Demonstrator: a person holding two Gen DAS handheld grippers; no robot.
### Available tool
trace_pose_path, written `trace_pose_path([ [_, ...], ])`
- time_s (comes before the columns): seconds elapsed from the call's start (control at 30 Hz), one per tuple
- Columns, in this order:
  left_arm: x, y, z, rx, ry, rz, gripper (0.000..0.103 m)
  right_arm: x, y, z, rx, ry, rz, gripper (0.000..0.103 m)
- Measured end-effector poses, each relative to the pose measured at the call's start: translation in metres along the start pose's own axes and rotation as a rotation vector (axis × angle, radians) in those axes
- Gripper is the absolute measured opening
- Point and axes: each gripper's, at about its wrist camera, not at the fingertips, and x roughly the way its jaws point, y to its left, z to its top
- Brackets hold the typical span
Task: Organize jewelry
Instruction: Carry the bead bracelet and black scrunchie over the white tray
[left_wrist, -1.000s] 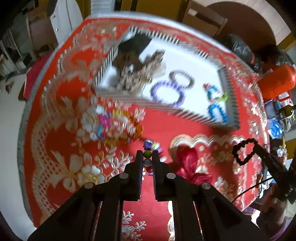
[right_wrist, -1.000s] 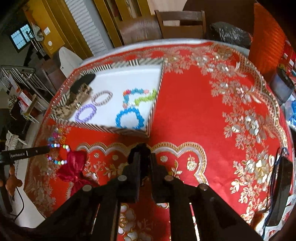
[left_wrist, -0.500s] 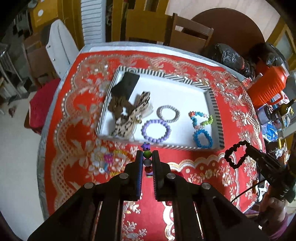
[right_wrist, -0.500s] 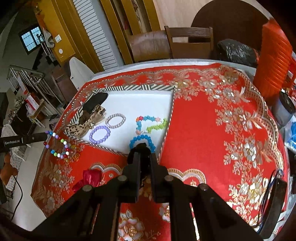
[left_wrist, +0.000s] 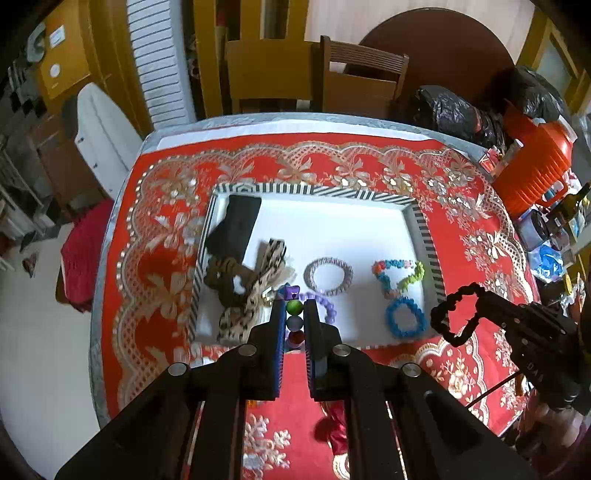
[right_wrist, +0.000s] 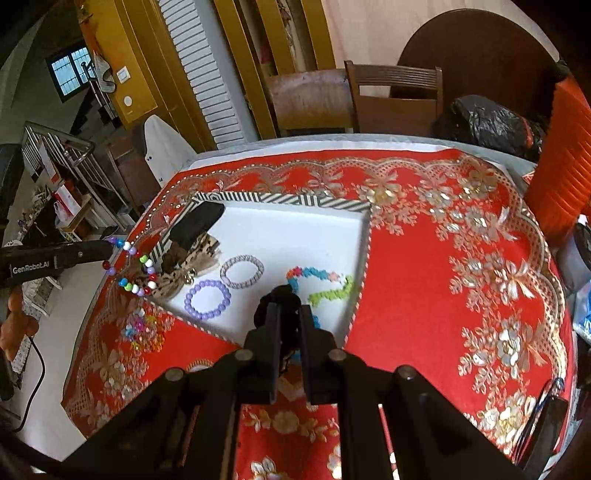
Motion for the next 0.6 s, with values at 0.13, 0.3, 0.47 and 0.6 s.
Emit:
trace_pose_path([
  [0.13, 0.011, -0.002, 0.018, 0.024, 0.003, 0.004, 0.0, 0.016, 0.002, 0.014, 0.005, 0.009, 0.002, 0.009],
  [0.3, 0.028, -0.002, 0.038, 0.036, 0.012, 0.003, 0.0, 0.035, 0.003, 0.03, 0.023, 0.019, 0.013, 0.009],
  [0.47, 0.047, -0.008, 0.061, 0.043, 0.014, -0.006, 0.0, 0.061, -0.002, 0.047, 0.051, 0.029, 0.004, 0.009],
  [0.6, 0.068, -0.013, 0.08, 0.046, 0.023, -0.015, 0.0, 0.081, -0.008, 0.057, 0.081, 0.045, 0.005, 0.009],
])
